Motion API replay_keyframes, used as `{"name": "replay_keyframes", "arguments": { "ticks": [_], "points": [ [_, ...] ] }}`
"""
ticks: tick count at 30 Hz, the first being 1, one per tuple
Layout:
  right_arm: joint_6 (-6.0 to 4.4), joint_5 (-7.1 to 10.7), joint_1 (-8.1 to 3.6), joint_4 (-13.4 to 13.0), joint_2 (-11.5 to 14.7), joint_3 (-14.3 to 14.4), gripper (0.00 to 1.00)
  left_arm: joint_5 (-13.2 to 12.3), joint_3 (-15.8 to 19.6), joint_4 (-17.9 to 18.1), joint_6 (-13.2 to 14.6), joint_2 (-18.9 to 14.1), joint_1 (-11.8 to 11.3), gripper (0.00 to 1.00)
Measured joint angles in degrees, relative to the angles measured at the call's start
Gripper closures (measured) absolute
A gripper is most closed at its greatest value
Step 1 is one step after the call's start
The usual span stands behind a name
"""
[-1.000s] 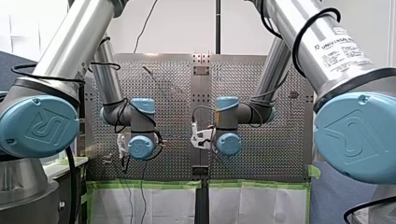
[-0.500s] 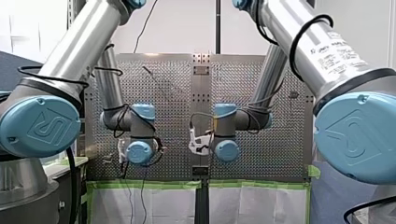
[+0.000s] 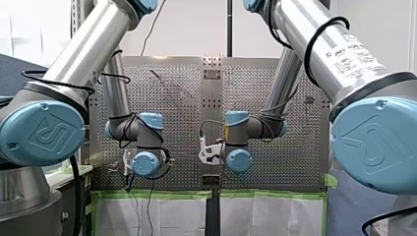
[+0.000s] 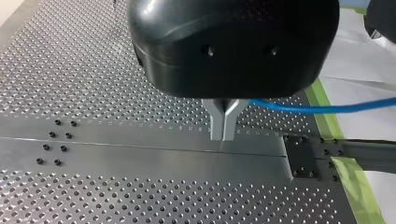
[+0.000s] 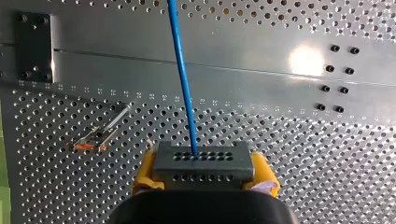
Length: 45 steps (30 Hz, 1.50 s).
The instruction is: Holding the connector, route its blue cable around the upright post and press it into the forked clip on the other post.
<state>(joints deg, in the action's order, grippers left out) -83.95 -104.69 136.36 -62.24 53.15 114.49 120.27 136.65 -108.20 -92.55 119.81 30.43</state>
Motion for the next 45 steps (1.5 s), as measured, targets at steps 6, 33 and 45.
{"name": "replay_keyframes", "arguments": {
  "ticks": [6, 33, 45],
  "points": [
    [0.0, 0.0, 0.0, 0.0, 0.0, 0.0, 1.0, 0.0, 0.0, 0.0, 0.0, 0.0, 0.0, 1.0],
    [-1.97, -4.11, 1.53, 3.7, 2.8, -4.1, 1.0, -3.2, -3.4, -3.4, 1.3, -3.3, 2.1, 1.0],
    [-1.78, -4.5, -0.69, 9.4, 8.7, -8.2, 1.0, -1.1, -8.8, -8.8, -0.7, -8.8, -1.1, 1.0]
  ]
}}
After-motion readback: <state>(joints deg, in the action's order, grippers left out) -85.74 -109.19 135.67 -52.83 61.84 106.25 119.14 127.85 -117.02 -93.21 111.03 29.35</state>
